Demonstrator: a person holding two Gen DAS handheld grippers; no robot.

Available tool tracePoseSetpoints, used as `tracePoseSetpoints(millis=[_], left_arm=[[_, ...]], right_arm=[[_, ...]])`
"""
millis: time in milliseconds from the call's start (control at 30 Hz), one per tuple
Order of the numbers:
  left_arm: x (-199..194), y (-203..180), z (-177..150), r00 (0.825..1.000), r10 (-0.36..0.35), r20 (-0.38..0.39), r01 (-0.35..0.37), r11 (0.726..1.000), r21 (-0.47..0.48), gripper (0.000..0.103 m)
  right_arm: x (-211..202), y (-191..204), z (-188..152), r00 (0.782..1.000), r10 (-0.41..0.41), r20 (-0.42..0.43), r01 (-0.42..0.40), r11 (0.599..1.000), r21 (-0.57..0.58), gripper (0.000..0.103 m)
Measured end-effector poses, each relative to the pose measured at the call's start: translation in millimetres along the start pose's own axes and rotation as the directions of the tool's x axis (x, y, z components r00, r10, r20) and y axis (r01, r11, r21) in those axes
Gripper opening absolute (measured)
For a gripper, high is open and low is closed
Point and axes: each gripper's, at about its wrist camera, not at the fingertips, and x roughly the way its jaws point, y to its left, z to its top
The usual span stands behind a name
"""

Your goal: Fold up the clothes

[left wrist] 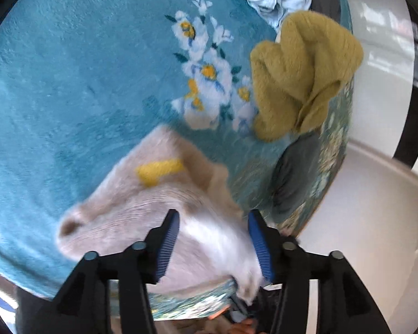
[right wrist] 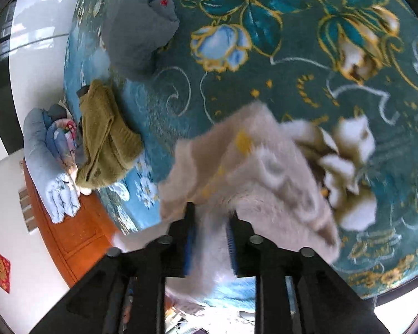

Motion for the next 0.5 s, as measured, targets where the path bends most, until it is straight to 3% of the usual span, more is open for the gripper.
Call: tracePoseSetpoints(millis=[33,100,200,233,300,400,500], left_arm=[[-0.4,-0.3,1.7,1.000,-0.003,0.011,0.003,1.000,0.000,0.059],[-1.4,-1.7,4.5,0.999,0.008,0.032,-0.009,1.000,0.012,0.059],[-1.4,-11.0,3.6,0.987,0.146,0.073,-0.155,0.980,0.128,0.059],[1.2,-16.7,1.4,0.973,0.212,0.090,-0.226,0.954,0.195,0.059],[11.2,-28.2,-4.5,0.936,0.327,0.126,-0.351,0.875,0.333,0.059],[32.0,-38.0,-11.2,0.886,0.432,0.167,-0.456,0.754,0.473,0.059],[51.2,-37.9,-6.9,0.863,0.475,0.170,-0.491,0.712,0.503,0.059]], right_arm=[[1.3,1.2,2.7,1.000,-0.003,0.002,0.003,1.000,-0.008,0.039],[3.8,6.0,3.8,0.999,-0.046,0.006,0.047,0.997,-0.061,0.041],[7.6,13.2,5.5,0.994,-0.111,0.015,0.112,0.984,-0.139,0.042],[8.9,15.6,6.1,0.991,-0.133,0.019,0.134,0.977,-0.165,0.042],[11.4,20.5,7.2,0.984,-0.175,0.029,0.177,0.960,-0.215,0.042],[15.3,27.7,8.9,0.970,-0.237,0.048,0.240,0.927,-0.289,0.042],[19.1,35.0,10.5,0.953,-0.295,0.072,0.301,0.883,-0.360,0.042]])
